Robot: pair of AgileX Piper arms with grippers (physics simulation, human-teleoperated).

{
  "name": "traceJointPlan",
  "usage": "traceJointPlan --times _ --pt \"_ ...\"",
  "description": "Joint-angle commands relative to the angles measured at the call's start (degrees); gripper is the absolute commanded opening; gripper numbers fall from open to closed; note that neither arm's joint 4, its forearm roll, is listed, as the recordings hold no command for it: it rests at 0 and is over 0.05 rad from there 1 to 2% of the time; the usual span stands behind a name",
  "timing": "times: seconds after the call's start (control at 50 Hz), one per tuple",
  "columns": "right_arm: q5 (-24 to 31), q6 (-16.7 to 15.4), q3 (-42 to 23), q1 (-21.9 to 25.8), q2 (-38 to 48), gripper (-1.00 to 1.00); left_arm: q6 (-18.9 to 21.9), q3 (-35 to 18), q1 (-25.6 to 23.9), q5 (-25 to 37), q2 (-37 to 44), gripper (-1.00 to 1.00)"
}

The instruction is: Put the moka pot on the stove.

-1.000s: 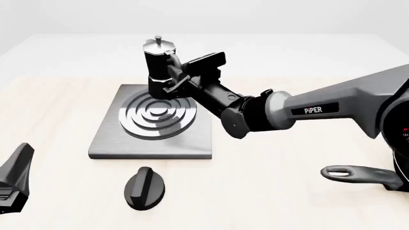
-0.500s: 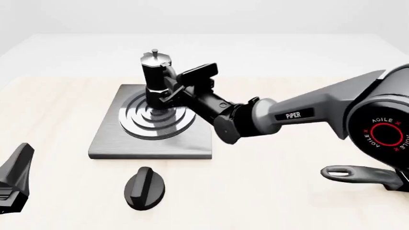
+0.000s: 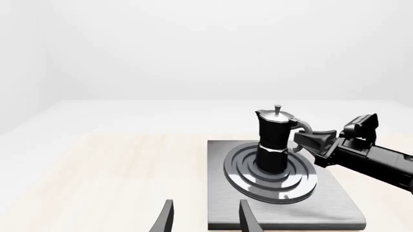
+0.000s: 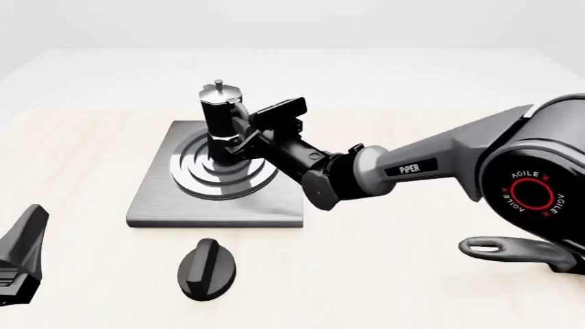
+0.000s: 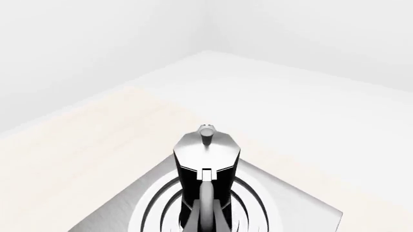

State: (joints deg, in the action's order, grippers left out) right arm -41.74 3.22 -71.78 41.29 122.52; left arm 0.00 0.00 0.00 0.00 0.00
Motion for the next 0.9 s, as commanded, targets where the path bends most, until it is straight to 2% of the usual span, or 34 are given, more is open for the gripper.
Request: traceJointPlan --times 0.02,0.34,0.36,0.9 --pt "0.1 0.4 -0.7 0.1 0.3 -1.00 0.0 0.0 0.0 0.0 0.0 1.00" --pt "0.6 0.5 -1.2 -0.1 0.8 -1.00 0.0 0.0 0.0 0.0 0.0 1.00" --pt "0.8 0.4 -1.2 0.2 0.9 1.00 0.0 0.0 0.0 0.0 0.0 1.00" --pt "0.6 0.4 0.6 -0.3 -0.6 1.00 0.0 0.0 0.0 0.0 0.0 1.00"
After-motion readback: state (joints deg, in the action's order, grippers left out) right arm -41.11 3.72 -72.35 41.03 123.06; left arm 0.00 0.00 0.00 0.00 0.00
